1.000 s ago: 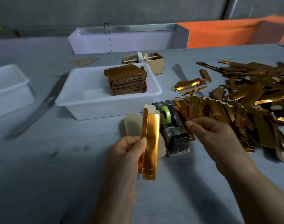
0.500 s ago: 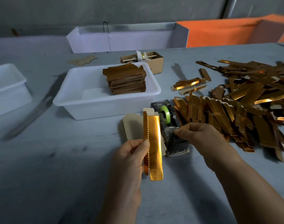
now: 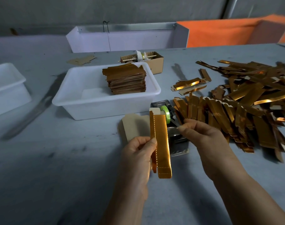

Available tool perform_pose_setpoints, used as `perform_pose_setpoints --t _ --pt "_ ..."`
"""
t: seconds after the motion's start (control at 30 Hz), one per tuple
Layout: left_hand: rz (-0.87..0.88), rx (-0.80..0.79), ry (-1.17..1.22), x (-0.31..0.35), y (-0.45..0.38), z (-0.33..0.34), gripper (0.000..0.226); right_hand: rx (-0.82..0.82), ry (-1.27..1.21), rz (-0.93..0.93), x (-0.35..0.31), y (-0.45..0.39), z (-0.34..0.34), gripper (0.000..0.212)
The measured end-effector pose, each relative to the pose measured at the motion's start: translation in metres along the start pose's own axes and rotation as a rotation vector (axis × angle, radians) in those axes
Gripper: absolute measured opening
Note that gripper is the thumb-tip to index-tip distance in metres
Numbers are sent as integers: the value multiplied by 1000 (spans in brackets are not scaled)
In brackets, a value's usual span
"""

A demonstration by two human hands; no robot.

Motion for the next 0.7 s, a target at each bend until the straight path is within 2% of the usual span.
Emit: perform_pose_setpoints --t 0.13,0.3,0.7 --pt "-7 -18 32 0 -2 -1 12 89 271 -115 2 9 -8 17" --pt "70 -106 7 10 0 16 11 110 440 -191 7 12 -4 15" --pt "224 -233 -305 14 -8 36 5 162 405 -288 11 20 1 8"
Point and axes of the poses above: each hand's wrist, its own y-axis away from the middle knuckle, its own z-axis out of the palm, x = y × z, the point moved 6 cm from there along -y, towards the middle knuckle
